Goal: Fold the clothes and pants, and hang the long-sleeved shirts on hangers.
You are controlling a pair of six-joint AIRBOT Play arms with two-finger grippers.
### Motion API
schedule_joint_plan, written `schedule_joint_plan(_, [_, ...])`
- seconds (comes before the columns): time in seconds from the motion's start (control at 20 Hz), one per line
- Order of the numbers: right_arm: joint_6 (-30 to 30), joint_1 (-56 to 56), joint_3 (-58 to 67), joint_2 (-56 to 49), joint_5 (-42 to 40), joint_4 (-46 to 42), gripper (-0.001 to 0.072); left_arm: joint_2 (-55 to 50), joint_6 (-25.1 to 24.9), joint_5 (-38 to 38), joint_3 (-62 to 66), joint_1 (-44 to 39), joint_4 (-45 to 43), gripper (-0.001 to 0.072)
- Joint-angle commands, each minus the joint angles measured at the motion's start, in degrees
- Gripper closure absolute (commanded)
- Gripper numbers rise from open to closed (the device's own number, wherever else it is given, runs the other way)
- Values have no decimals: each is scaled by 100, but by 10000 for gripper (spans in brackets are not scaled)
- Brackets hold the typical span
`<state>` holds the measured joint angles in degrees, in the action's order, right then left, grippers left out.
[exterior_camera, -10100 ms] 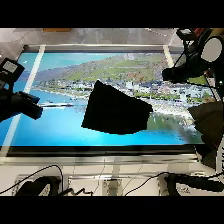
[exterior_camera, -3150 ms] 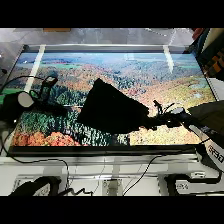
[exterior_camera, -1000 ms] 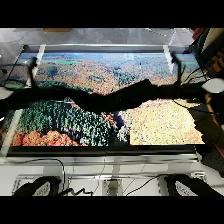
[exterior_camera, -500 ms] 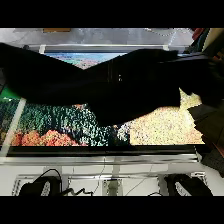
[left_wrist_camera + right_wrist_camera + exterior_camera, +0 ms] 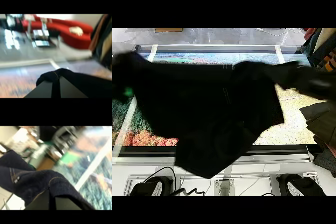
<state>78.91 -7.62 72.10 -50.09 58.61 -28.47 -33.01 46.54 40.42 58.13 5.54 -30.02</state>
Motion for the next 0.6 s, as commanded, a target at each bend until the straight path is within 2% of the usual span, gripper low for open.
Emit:
schedule_joint_plan(0.0, [315,-481,-1132,-863,-1073,-538,675,-1628,-44,625,-313,-428,-247,692])
schedule_joint_plan(0.1, [313,-737,-1504,-1574,-2015,-638,675,-2618,-11,74,-391,-1010,-1019,692])
schedule_joint_plan(0.25, [612,-769,-1543,-2433,-2811,-588,675,-3458,616,-221,-391,-1429,-1241,692])
schedule_joint_plan(0.4, [603,-645,-1541,-2594,-3012,-651,675,-3392,721,-170,-391,-1591,-1244,692])
schedule_joint_plan(0.55, [601,-157,-1381,-2579,-2472,-1003,676,-3036,1261,522,-391,-1585,-1521,692])
